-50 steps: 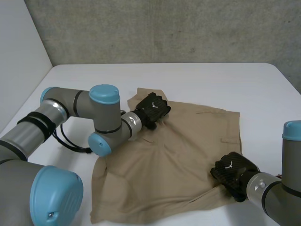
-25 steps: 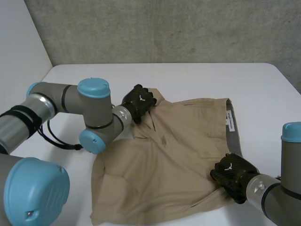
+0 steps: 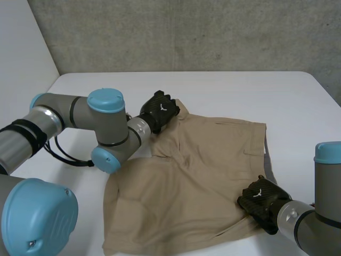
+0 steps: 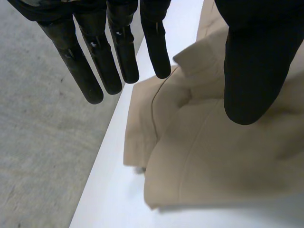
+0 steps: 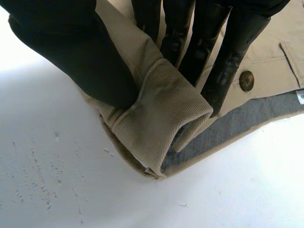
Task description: Fold the shorts.
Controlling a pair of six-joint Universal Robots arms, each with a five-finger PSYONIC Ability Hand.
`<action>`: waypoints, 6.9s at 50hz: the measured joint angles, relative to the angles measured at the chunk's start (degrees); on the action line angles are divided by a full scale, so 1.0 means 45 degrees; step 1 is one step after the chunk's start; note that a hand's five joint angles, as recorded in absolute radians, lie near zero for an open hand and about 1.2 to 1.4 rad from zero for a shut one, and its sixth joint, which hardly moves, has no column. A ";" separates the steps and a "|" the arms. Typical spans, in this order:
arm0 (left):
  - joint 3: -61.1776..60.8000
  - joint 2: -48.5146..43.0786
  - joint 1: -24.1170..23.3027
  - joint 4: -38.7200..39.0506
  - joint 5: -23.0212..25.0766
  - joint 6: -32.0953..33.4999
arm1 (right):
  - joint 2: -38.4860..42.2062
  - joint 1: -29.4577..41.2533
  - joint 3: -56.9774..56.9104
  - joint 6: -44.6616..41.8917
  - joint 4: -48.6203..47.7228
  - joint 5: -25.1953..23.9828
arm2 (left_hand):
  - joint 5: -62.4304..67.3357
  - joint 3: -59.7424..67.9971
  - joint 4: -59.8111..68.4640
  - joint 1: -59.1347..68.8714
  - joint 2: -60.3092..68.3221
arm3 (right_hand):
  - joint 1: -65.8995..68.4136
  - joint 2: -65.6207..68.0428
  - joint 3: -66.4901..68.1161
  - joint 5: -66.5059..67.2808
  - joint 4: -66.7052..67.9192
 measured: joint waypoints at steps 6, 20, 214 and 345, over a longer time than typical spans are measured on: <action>0.0220 -0.0085 -0.0043 0.0013 0.0712 -0.0018 | 0.0065 -0.0001 0.0000 0.0000 -0.0008 0.0003 | -0.0073 0.0000 -0.0051 0.0000 0.0000 | 0.0000 0.0001 0.0000 0.0002 0.0000; 0.2051 -0.1044 -0.0049 -0.0624 0.1121 0.0006 | 0.0109 -0.0001 -0.0004 -0.0001 -0.0011 -0.0002 | 0.0741 0.0779 0.0737 0.0798 0.0758 | 0.0000 0.0000 0.0000 0.0022 0.0000; -0.9452 0.4665 0.1656 0.2768 -0.3701 -0.1046 | 0.0411 0.0034 -0.0162 0.0395 -0.0442 0.0052 | 0.7290 0.7795 0.7785 0.7254 0.7864 | -0.0001 0.0437 0.0002 0.0023 0.0008; -1.8280 1.2688 -0.0875 0.0236 -0.3383 -0.7995 | -0.0228 -0.0156 -0.1230 0.4862 -0.1740 0.0458 | 0.5895 0.5957 0.5919 0.6081 0.6065 | -0.0001 0.0437 0.0003 0.0023 0.0009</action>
